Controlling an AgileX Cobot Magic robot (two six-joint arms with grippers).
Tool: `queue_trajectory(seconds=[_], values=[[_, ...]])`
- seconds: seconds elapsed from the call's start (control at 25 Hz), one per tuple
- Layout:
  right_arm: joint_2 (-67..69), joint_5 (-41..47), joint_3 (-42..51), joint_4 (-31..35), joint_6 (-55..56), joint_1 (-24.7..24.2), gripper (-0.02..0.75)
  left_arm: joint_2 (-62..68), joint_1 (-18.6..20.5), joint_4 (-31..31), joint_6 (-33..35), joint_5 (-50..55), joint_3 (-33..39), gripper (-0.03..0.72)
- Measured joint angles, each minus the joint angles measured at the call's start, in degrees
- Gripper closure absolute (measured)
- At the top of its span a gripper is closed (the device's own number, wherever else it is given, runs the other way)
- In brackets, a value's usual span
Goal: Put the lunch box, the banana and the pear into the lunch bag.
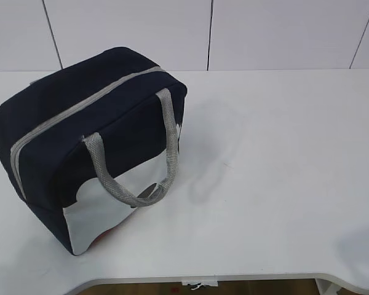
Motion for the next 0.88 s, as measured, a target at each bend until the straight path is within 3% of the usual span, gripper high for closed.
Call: queue_trajectory(seconds=[0.4,0.88], values=[[0.0,-2.2,1.8,0.2,-0.8,0.0,0.474,0.0,0.0,0.0,0.0,0.0,0.0,0.453],[0.0,-2.6,1.8,0.2,-0.9,0.0,0.487,0.0,0.0,0.0,0.0,0.0,0.0,0.453]])
